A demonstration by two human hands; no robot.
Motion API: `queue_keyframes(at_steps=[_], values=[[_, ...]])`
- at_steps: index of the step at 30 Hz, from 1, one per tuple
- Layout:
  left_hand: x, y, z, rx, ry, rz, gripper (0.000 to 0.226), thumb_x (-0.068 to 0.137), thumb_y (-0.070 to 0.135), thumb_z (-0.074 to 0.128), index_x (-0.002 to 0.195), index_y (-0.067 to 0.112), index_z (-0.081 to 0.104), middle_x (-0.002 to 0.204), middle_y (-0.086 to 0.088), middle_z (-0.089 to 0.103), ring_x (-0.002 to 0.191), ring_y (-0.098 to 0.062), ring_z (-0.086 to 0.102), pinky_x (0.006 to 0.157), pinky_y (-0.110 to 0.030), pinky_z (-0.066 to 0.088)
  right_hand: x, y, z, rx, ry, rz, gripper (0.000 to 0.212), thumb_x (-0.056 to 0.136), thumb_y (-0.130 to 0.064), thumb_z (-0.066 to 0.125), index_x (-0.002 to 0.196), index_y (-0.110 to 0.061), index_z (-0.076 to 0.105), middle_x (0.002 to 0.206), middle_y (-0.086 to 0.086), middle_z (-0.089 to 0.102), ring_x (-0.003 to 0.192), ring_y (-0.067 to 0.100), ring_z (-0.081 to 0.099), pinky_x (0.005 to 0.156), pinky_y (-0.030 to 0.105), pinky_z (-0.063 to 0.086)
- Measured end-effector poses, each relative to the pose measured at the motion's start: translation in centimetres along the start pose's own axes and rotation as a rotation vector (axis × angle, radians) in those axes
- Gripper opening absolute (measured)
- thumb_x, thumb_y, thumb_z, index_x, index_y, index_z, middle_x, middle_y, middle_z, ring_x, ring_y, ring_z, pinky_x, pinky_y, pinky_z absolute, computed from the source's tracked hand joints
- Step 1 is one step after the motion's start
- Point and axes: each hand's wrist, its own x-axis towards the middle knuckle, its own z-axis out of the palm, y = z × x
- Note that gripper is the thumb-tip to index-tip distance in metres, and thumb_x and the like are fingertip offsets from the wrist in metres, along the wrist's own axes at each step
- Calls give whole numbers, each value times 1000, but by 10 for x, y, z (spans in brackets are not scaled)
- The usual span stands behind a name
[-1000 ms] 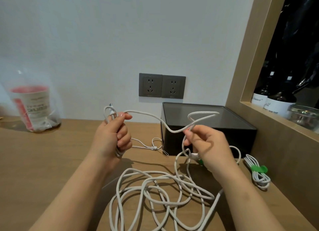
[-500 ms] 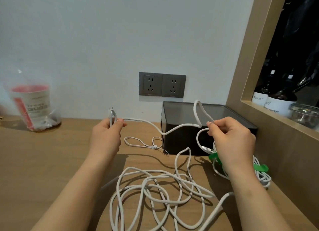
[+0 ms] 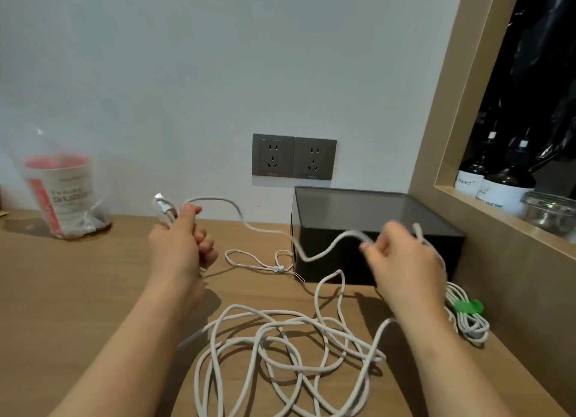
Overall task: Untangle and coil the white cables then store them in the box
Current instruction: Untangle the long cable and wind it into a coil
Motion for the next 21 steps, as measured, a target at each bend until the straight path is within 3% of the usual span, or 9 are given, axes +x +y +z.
queue_keyframes(at_steps=[2, 4, 7, 10, 12, 14, 17, 19, 21], values=[[-1, 3, 0, -85, -46, 10, 22, 101, 23, 41, 81, 18, 50, 42, 8, 32, 33, -4, 29, 36, -12, 25, -3, -8, 1, -111, -465, 7, 14, 87, -30, 61, 81, -24, 50, 76, -2, 60, 68, 15, 60, 64, 32, 54], [-2, 4, 2, -91, -108, 10, 21, 101, 23, 41, 82, 18, 50, 42, 8, 32, 34, -4, 30, 37, -13, 25, -8, -14, 0, -12, -707, -9, 11, 86, -26, 64, 90, -28, 54, 81, -2, 65, 63, 10, 64, 63, 24, 56], [-5, 0, 3, 0, -171, -11, 20, 100, 22, 42, 83, 17, 52, 42, 8, 34, 34, -6, 32, 36, -14, 27, -9, -18, -12, 308, -683, -26, 20, 87, -22, 63, 98, -35, 52, 73, -2, 70, 44, 5, 56, 46, 17, 44], [-7, -4, 4, 82, -220, -24, 20, 99, 22, 45, 83, 16, 54, 42, 7, 36, 34, -6, 33, 36, -15, 26, -7, -25, -31, 1183, -567, 229, 19, 85, -10, 57, 102, -17, 59, 56, 3, 59, 32, 8, 37, 31, 16, 26], [-10, -4, 5, 117, -296, -49, 19, 98, 22, 46, 83, 15, 55, 42, 6, 36, 34, -7, 33, 37, -16, 26, -6, -27, -37, 1589, -394, 272, 17, 82, -11, 54, 97, -12, 61, 57, 5, 55, 34, 8, 39, 30, 14, 29], [-16, -3, 6, 159, -418, -95, 15, 94, 23, 49, 84, 14, 55, 43, 4, 37, 34, -8, 34, 37, -16, 27, -7, -27, -35, 1593, -195, 178, 16, 88, -2, 49, 93, -12, 62, 62, 4, 59, 45, 11, 52, 39, 18, 42], [-27, -4, 7, 221, -627, -193, 16, 79, 29, 56, 81, 13, 57, 44, 1, 39, 33, -11, 36, 37, -16, 31, -10, -30, -25, 1253, -73, -61, 26, 89, 3, 51, 98, -18, 63, 87, -3, 67, 80, 9, 66, 69, 18, 54], [-30, -4, 7, 249, -702, -225, 16, 75, 30, 57, 76, 14, 60, 44, -1, 39, 33, -11, 37, 36, -16, 32, -14, -33, -16, 960, -183, -229, 34, 89, -3, 54, 110, -30, 59, 107, -15, 63, 101, -6, 58, 85, 12, 48], [-30, -4, 7, 258, -730, -228, 15, 75, 31, 58, 71, 17, 62, 44, -1, 39, 32, -11, 35, 35, -15, 31, -18, -35, -8, 771, -377, -309, 32, 92, -20, 55, 115, -42, 53, 114, -25, 57, 107, -14, 49, 92, 14, 45]])
